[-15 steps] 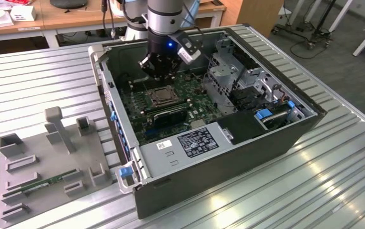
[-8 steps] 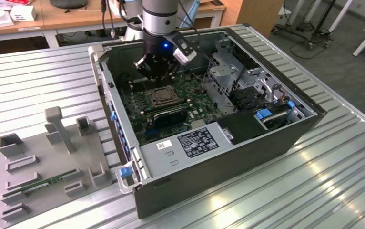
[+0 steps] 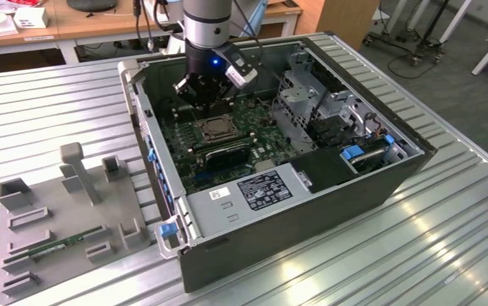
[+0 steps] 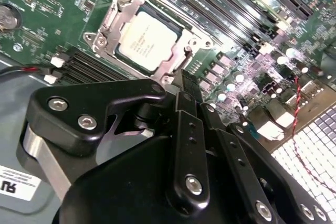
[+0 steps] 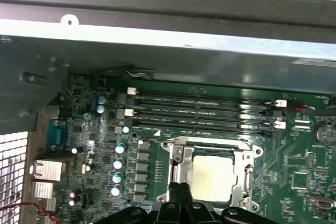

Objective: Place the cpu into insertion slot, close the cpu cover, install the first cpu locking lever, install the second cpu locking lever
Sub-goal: 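Install the first cpu locking lever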

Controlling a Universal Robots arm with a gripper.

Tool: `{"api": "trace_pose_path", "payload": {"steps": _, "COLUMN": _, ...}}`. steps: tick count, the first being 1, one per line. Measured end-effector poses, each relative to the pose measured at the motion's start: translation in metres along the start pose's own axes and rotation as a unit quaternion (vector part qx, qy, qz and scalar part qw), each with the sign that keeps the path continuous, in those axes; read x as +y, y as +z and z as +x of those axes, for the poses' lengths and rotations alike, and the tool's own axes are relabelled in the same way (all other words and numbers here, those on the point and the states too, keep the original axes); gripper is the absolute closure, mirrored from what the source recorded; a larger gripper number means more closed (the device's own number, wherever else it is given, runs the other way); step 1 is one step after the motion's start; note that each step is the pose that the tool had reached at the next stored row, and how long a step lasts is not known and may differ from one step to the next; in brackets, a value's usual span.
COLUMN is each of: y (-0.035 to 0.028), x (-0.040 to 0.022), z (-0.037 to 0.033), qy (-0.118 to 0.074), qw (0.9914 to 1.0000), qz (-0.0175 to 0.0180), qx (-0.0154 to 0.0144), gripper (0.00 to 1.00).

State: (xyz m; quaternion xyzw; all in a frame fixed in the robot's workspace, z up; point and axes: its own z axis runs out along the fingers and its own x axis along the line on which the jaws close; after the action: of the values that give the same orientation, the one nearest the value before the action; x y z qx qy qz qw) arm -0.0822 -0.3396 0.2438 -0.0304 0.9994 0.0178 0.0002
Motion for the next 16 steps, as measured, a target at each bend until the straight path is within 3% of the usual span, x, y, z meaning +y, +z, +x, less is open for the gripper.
{"api": "trace_pose_path", "payload": {"steps": 16, "y": 0.0011, "x": 0.0015, "z": 0.0255, "qy": 0.000, "qw": 1.00000, "qz": 0.0000, "qx": 0.0000, "gripper": 0.89}}
